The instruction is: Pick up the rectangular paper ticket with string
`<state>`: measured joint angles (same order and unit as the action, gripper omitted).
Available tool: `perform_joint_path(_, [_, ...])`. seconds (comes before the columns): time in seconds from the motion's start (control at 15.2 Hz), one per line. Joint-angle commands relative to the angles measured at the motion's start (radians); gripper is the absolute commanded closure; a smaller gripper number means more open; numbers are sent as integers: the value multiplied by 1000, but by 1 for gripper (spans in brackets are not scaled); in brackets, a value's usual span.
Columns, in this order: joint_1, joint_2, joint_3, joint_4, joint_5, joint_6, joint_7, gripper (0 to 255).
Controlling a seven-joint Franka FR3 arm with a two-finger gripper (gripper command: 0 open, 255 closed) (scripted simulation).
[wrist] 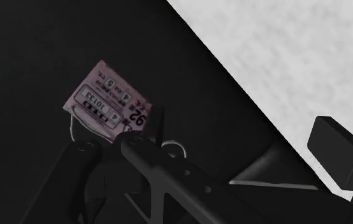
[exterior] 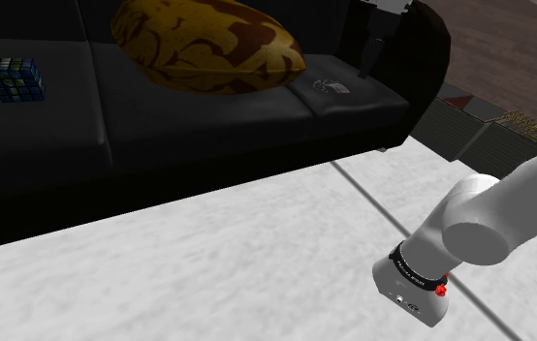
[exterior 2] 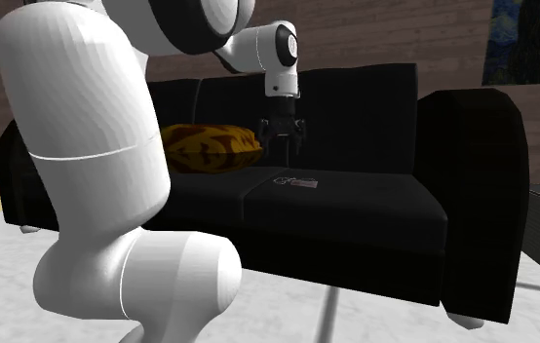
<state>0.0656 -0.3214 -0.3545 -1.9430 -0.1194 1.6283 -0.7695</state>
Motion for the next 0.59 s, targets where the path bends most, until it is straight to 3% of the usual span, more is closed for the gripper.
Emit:
perform_joint_path(0.0, [7, 102, -46, 94, 23, -19, -116, 0])
perform_joint_path(0.26, [-4, 314, -113, 289, 91, -66, -331, 0])
perform_joint_path(0.53, [-59, 550, -139, 531, 176, -145, -532, 0])
